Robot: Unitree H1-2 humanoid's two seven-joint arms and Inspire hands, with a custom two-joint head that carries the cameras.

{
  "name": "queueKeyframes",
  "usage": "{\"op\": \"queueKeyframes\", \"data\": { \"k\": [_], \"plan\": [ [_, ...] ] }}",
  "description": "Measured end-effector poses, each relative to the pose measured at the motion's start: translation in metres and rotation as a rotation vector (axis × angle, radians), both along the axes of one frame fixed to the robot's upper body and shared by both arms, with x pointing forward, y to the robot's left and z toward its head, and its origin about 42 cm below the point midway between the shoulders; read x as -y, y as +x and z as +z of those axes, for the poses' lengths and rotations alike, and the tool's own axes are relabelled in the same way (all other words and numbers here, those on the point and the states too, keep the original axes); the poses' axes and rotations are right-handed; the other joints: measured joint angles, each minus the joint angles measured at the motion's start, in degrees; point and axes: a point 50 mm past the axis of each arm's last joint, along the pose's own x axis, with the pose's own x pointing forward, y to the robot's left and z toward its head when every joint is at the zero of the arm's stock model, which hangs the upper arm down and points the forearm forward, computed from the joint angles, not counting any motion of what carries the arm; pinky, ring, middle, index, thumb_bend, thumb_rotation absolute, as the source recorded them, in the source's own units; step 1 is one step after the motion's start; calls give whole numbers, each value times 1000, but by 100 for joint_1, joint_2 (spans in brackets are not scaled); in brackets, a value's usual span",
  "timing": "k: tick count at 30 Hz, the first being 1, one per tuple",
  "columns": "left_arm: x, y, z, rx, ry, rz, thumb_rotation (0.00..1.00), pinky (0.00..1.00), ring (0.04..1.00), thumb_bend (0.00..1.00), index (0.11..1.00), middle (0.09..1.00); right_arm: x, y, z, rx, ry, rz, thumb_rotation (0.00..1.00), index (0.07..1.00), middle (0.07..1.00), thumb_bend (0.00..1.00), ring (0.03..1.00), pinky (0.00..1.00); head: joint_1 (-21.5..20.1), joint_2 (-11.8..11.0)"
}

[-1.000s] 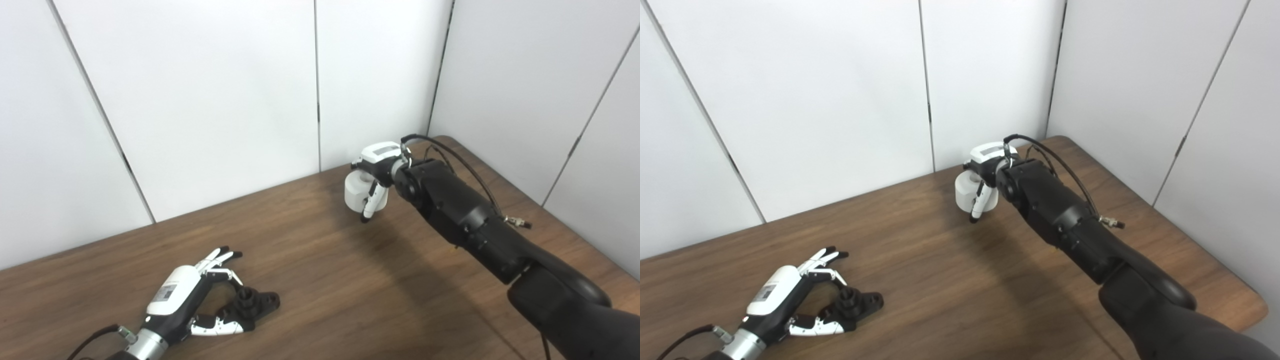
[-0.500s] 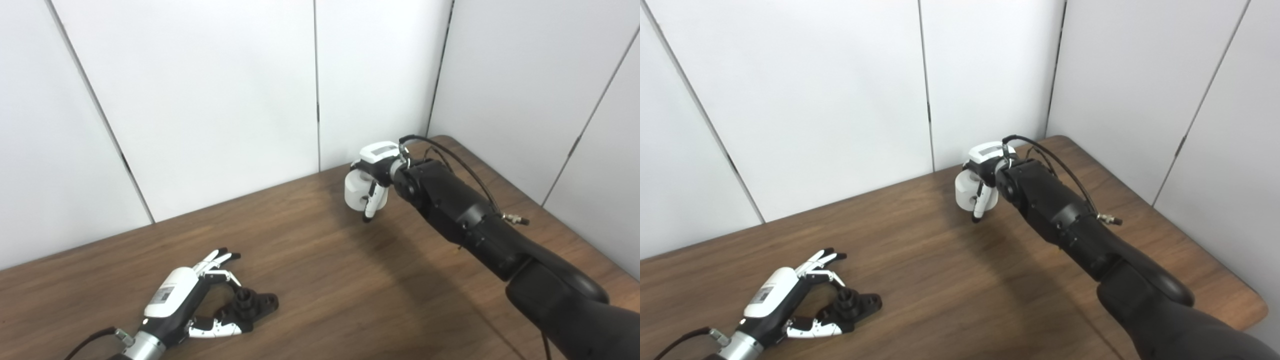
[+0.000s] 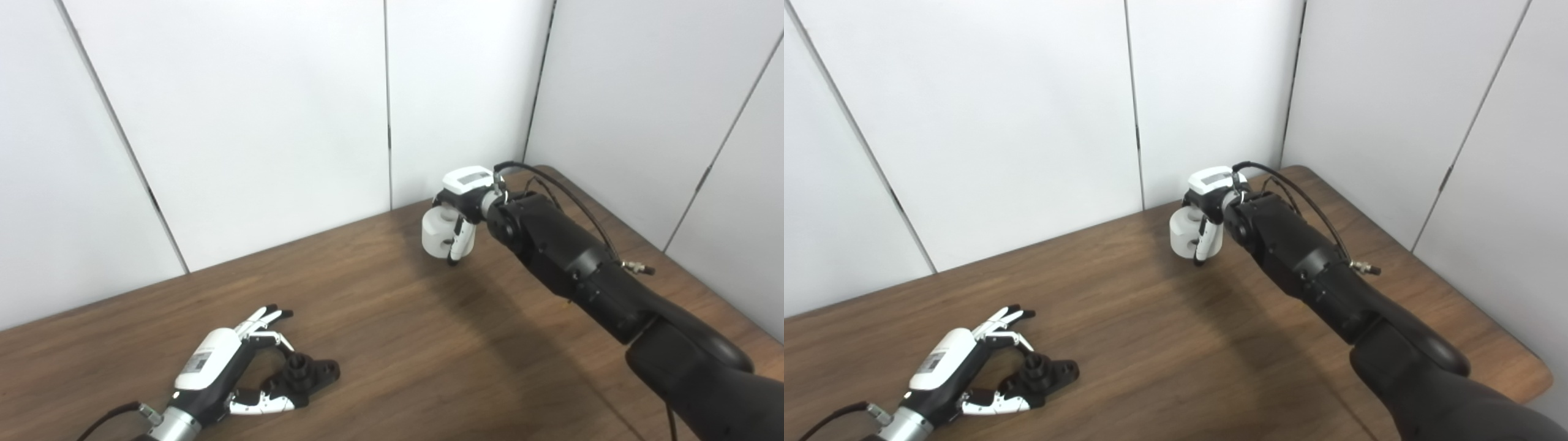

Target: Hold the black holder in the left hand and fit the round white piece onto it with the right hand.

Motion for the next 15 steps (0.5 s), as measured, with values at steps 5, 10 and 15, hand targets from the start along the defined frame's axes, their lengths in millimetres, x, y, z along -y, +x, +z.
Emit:
{"op": "queueKeyframes", "data": {
  "k": [5,10,15],
  "plan": [
    [-1,0,0,-1,-1,2,73,917,973,523,485,908,-4,-1,6,54,3,14,271,714,815,895,800,760,-9,35],
    [-1,0,0,-1,-1,1,74,922,975,523,485,911,-8,-3,8,96,-6,30,293,656,793,879,777,719,9,53],
    [-1,-1,0,-1,-1,1,75,904,974,522,486,915,-6,-6,3,109,-22,28,261,591,782,873,779,723,35,70]
  ]
}}
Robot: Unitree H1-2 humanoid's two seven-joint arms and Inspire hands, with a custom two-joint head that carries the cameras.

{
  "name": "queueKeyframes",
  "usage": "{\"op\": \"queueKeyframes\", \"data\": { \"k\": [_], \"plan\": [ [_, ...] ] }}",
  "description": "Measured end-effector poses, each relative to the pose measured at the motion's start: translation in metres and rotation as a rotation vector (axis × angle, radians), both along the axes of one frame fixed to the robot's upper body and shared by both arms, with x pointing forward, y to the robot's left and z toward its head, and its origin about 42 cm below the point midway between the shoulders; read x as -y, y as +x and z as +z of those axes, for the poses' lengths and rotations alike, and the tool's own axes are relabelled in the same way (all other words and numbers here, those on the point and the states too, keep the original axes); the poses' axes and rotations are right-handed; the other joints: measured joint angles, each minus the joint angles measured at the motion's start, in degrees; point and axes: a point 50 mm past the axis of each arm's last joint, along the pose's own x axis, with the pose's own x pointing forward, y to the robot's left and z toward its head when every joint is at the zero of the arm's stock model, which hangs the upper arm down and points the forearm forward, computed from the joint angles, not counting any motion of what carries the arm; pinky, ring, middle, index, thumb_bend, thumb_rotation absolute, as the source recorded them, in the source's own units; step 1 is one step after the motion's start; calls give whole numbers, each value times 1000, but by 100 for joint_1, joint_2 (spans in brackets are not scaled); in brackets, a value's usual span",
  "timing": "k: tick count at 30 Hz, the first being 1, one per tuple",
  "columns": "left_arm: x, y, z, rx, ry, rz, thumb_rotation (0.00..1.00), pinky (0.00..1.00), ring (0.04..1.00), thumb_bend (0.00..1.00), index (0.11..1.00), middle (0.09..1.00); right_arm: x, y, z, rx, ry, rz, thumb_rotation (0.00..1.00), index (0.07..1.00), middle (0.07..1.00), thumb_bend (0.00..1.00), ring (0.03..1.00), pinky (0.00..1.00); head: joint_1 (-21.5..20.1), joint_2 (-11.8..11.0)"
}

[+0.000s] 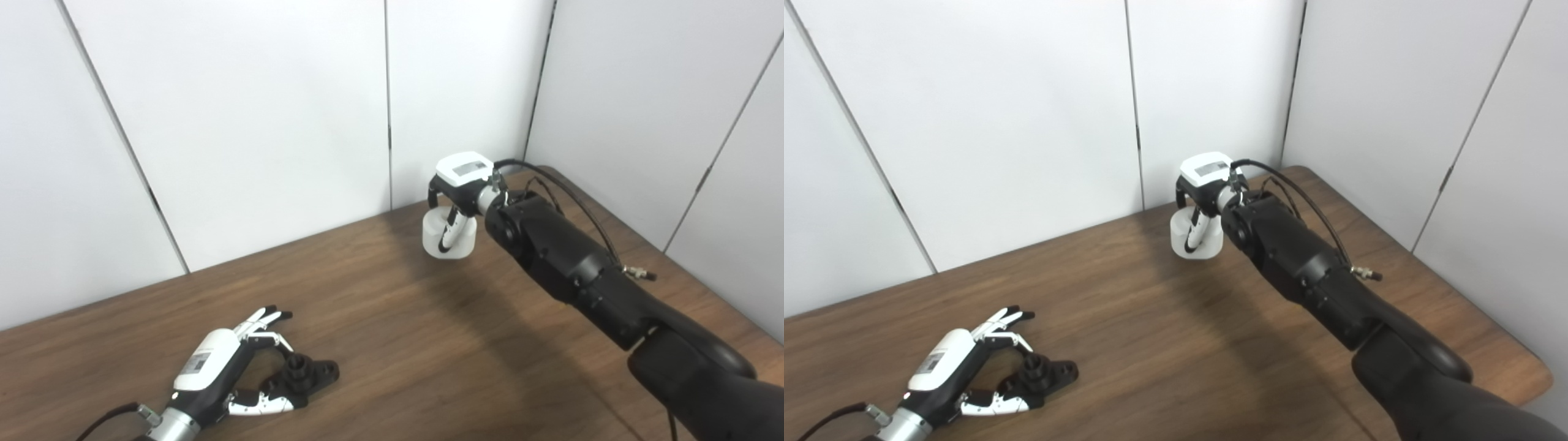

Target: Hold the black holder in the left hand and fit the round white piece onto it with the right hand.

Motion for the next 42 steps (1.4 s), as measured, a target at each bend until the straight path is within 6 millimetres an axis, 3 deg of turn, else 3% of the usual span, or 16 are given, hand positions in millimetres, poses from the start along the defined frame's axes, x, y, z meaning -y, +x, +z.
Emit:
{"op": "queueKeyframes", "data": {
  "k": [4,13,21,35,42],
  "plan": [
    [-1,0,0,-1,-1,1,75,908,972,522,485,913,0,-1,-1,1,-1,-4,240,626,798,868,807,761,0,0],
    [-2,-1,0,-7,-4,4,74,915,977,523,486,917,1,-3,-9,-34,3,-7,244,685,812,899,808,747,0,26],
    [-3,-1,0,-6,-5,5,74,904,971,522,485,911,2,-4,-11,-53,6,-15,248,817,846,939,815,737,0,44],
    [-3,-1,0,-4,-5,7,74,905,976,523,485,915,4,-4,-11,-68,6,-30,250,853,856,953,823,728,18,70],
    [-3,-1,0,-8,-7,7,74,902,971,522,485,911,6,-4,-10,-63,-10,-39,300,797,854,961,842,750,-18,97]
  ]
}}
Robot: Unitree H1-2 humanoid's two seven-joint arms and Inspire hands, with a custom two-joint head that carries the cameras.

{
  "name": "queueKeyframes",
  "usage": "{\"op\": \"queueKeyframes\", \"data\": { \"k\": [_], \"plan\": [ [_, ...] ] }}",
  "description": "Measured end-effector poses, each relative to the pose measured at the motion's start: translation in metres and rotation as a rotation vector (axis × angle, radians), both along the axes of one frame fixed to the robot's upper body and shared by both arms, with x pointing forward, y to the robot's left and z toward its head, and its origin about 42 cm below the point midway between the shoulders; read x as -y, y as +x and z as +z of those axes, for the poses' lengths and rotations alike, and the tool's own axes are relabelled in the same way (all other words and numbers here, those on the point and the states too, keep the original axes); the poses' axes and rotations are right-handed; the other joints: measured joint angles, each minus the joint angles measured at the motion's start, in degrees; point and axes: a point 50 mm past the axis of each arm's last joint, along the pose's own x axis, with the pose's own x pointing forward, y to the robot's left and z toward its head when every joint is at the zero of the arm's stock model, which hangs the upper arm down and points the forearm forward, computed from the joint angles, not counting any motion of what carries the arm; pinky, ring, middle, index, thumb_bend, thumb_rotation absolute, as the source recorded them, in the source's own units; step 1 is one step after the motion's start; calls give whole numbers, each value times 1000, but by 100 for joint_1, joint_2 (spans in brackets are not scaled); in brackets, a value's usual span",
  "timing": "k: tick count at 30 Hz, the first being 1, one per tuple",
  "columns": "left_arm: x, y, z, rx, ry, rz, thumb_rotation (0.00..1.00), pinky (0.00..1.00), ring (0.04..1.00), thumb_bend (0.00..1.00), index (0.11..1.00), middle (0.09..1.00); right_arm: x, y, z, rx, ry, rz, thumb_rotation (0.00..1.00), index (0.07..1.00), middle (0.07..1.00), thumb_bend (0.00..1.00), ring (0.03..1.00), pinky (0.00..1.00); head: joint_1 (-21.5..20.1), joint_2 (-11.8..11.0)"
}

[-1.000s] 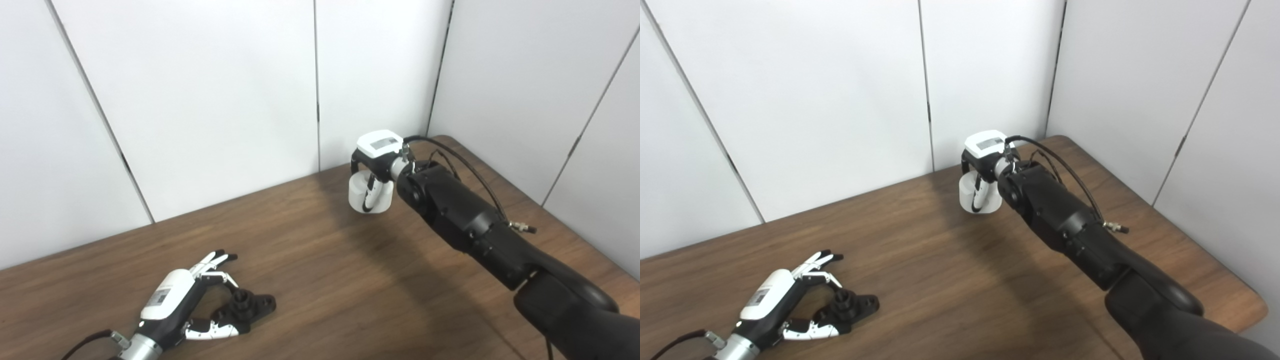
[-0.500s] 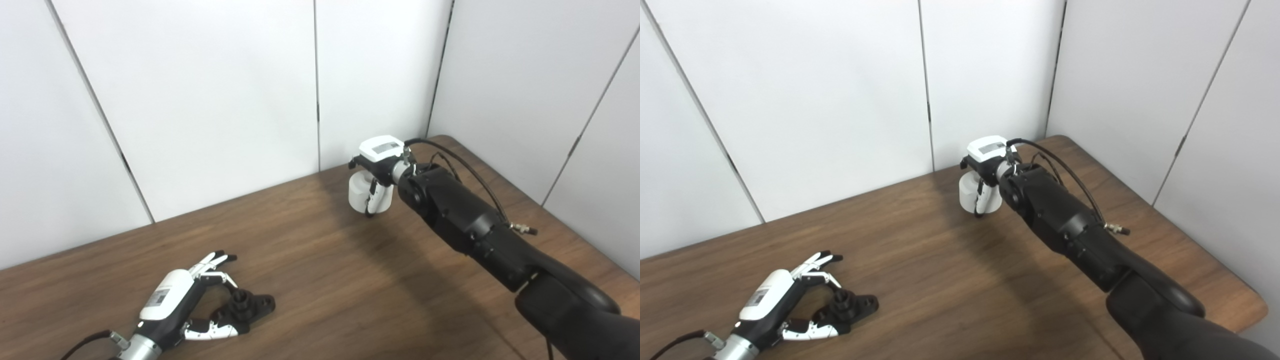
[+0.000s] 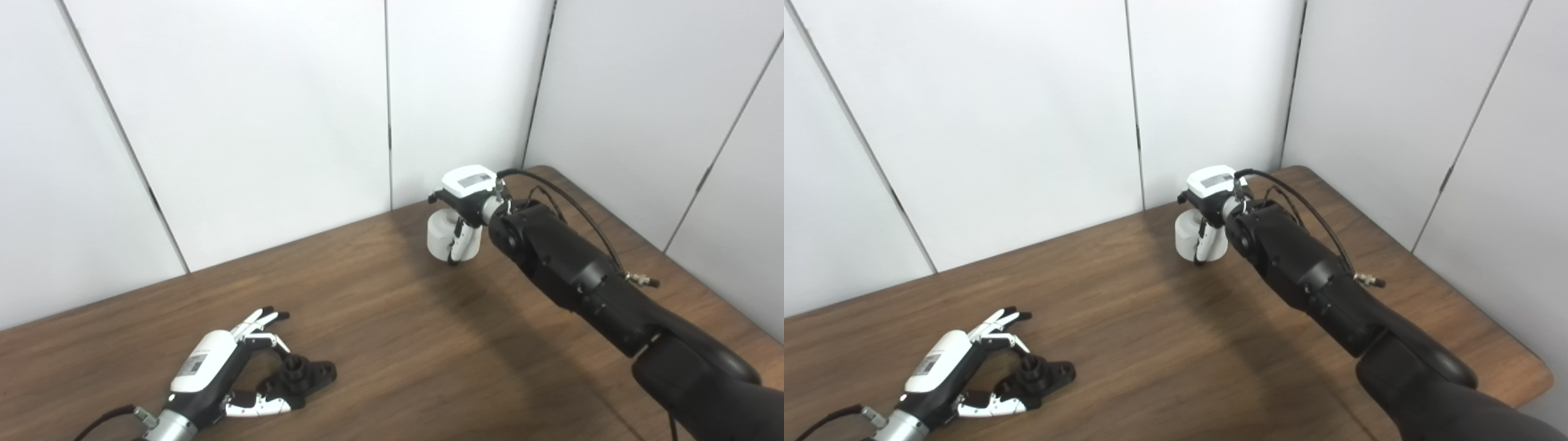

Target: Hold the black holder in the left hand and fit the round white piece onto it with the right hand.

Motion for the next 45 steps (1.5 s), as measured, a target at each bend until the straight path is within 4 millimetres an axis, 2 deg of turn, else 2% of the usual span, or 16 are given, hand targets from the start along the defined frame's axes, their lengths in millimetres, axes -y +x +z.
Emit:
{"op": "queueKeyframes", "data": {
  "k": [4,15,24,35,40,45],
  "plan": [
    [0,0,0,1,1,-1,75,888,967,522,485,910,4,0,2,3,-10,-9,293,763,834,962,819,727,-9,18],
    [-1,-1,0,-1,-2,0,74,907,972,523,485,915,9,-1,5,8,-26,-26,317,740,827,973,800,695,-9,70],
    [-3,-1,1,-3,-4,1,74,904,971,523,485,914,8,-1,5,11,-26,-24,320,726,833,973,820,736,9,97],
    [-4,-2,1,-3,-4,3,74,890,968,523,485,913,9,-2,3,5,-27,-25,331,715,834,960,810,717,18,123],
    [-5,-2,1,-2,-4,4,73,900,967,523,485,912,10,-3,0,7,-29,-26,338,661,821,967,800,697,26,149],
    [-6,-3,1,-2,-4,4,73,899,967,523,485,913,12,-5,-7,-9,-23,-31,325,586,809,942,847,746,26,167]
  ]
}}
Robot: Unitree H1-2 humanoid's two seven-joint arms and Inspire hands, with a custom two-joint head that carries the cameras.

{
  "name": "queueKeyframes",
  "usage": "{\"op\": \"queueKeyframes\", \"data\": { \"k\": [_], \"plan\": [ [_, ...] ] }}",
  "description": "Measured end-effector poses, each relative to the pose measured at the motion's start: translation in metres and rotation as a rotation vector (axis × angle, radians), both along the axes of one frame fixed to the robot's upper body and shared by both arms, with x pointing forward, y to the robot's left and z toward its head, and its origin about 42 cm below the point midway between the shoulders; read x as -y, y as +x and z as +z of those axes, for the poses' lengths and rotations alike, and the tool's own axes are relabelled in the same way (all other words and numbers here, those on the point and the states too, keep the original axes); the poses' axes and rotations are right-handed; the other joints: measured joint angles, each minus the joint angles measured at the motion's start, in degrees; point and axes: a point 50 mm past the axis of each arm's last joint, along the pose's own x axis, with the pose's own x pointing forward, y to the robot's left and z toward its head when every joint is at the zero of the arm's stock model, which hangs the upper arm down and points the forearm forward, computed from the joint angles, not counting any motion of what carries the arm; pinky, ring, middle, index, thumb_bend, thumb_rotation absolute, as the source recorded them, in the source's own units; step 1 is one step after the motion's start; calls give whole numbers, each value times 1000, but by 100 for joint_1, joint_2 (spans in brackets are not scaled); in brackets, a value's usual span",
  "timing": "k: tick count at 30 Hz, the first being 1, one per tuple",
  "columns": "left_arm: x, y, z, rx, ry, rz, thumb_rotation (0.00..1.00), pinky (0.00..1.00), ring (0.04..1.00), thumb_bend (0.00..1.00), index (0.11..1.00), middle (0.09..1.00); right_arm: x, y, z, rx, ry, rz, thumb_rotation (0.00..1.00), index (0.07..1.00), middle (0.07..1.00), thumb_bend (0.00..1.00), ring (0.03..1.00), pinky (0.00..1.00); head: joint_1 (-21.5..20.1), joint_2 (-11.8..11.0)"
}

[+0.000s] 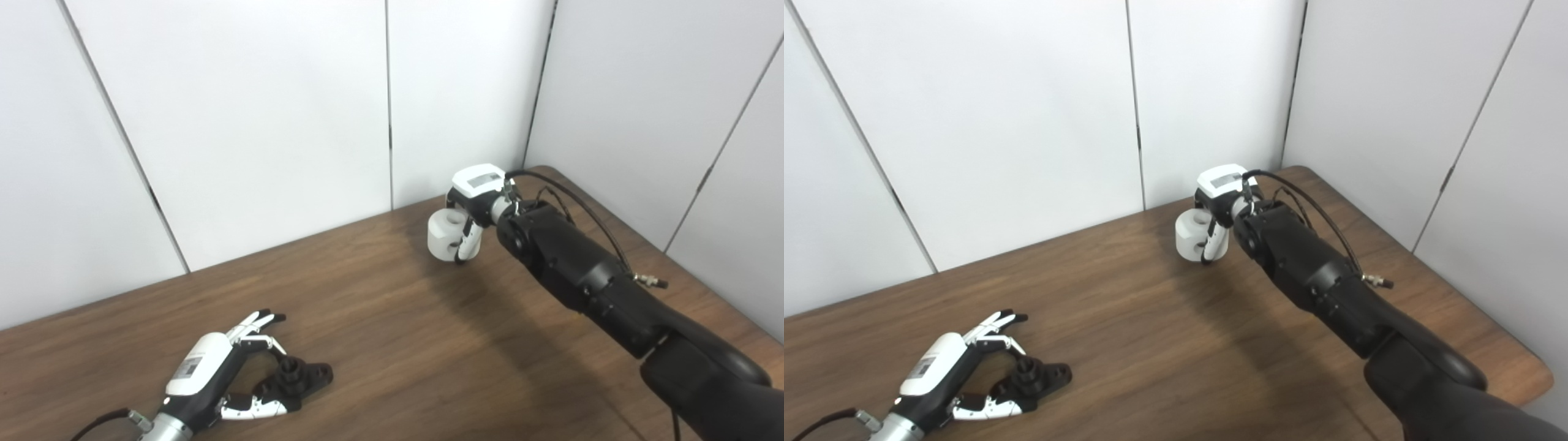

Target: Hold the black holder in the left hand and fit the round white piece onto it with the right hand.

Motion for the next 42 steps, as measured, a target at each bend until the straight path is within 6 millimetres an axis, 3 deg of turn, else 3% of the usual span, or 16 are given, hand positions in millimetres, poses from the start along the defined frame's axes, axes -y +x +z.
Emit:
{"op": "queueKeyframes", "data": {
  "k": [2,3,4,5,7,24,39,42],
  "plan": [
    [0,0,0,0,0,0,72,889,963,523,485,911,0,-1,-1,-7,7,-1,285,528,803,922,870,779,0,0],
    [0,0,0,0,0,1,72,892,964,523,485,913,0,-1,-1,-8,10,-1,220,506,799,729,871,785,9,26],
    [0,0,0,1,-1,2,72,894,965,523,485,914,0,-1,-1,-6,12,1,186,494,792,630,868,788,9,26],
    [-1,0,0,0,-2,2,73,894,964,523,485,913,-1,-1,-1,-4,14,3,159,485,777,560,857,791,9,26],
    [-1,-1,0,1,-1,3,73,893,964,523,485,913,-2,-1,-1,-3,16,6,149,482,761,538,848,795,9,35],
    [-2,-1,0,0,0,3,74,890,967,523,485,915,-2,-3,1,34,28,7,142,481,728,526,789,751,53,70],
    [-3,-1,1,9,2,6,75,882,965,523,485,913,-13,-10,26,60,196,92,142,480,720,526,750,686,360,193],
    [-4,-2,1,9,2,7,75,885,968,523,485,916,-20,-13,31,43,206,120,144,480,727,526,773,728,422,202]
  ]
}}
